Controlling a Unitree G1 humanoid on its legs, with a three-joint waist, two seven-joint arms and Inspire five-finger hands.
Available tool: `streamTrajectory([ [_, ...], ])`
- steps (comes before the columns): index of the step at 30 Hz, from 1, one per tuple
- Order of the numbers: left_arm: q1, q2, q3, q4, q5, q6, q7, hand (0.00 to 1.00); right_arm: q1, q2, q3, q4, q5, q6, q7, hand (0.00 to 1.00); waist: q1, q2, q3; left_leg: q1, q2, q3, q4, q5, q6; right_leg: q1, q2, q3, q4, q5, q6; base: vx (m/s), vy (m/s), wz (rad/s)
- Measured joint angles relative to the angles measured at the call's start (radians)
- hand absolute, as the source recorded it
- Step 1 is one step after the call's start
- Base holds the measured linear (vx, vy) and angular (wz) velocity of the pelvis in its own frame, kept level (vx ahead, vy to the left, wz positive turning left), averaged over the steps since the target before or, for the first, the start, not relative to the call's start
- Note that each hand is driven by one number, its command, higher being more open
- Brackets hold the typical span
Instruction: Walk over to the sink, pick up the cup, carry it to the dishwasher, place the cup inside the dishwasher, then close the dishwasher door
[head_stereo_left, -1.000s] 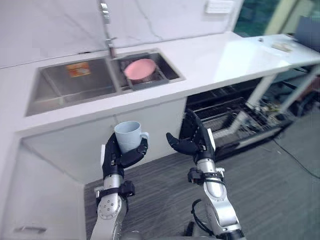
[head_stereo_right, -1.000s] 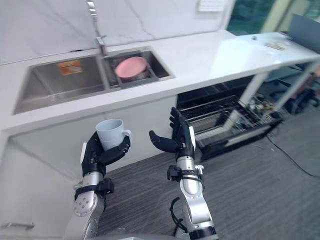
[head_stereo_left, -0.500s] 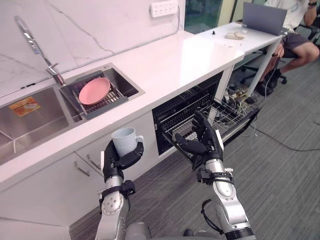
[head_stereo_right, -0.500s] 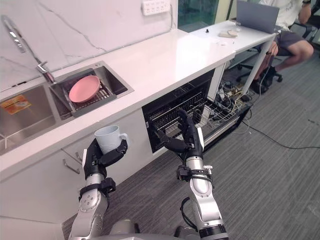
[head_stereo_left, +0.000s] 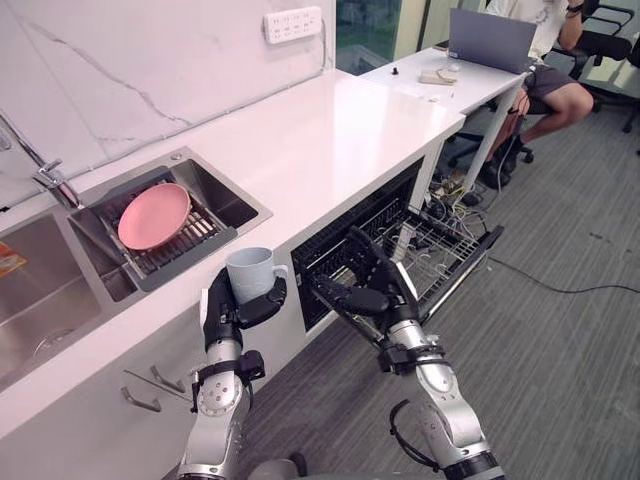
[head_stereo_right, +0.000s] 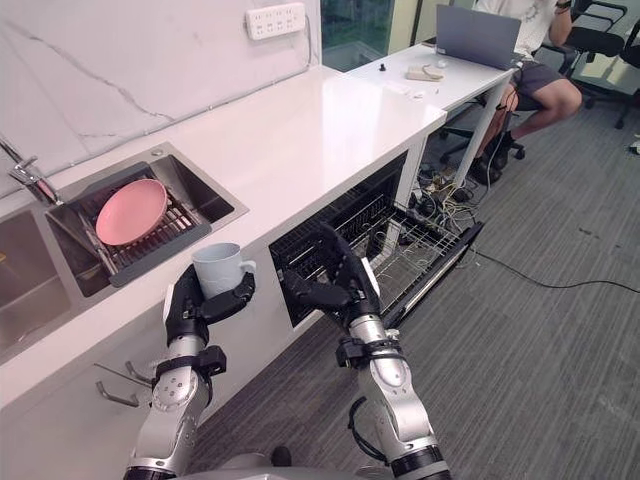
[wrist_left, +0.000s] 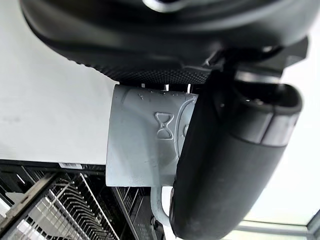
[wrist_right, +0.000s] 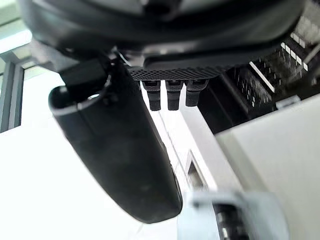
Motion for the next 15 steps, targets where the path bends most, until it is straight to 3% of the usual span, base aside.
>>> streamTrajectory([
  [9,0.0,0.001,-0.093,0.002,-0.001,0.0,-0.05,0.3,-0.001,-0.014,0.051,0.01,0.008,0.003,0.011,0.9,-0.004,-0.004,-0.029,0.007,0.003,-0.005,-0.126,0.088,-0.017,-0.03,0.019,-0.003,-0.043,0.01,0.011,-0.07,-0.045,0.01],
  [15,-0.024,0.033,-0.162,0.002,-0.012,-0.001,-0.075,0.3,-0.04,-0.013,0.086,0.085,0.008,0.01,0.011,0.9,-0.003,-0.006,-0.04,0.007,0.0,-0.006,-0.137,0.099,-0.014,-0.032,0.02,-0.003,-0.051,0.014,0.015,0.0,0.0,0.0],
])
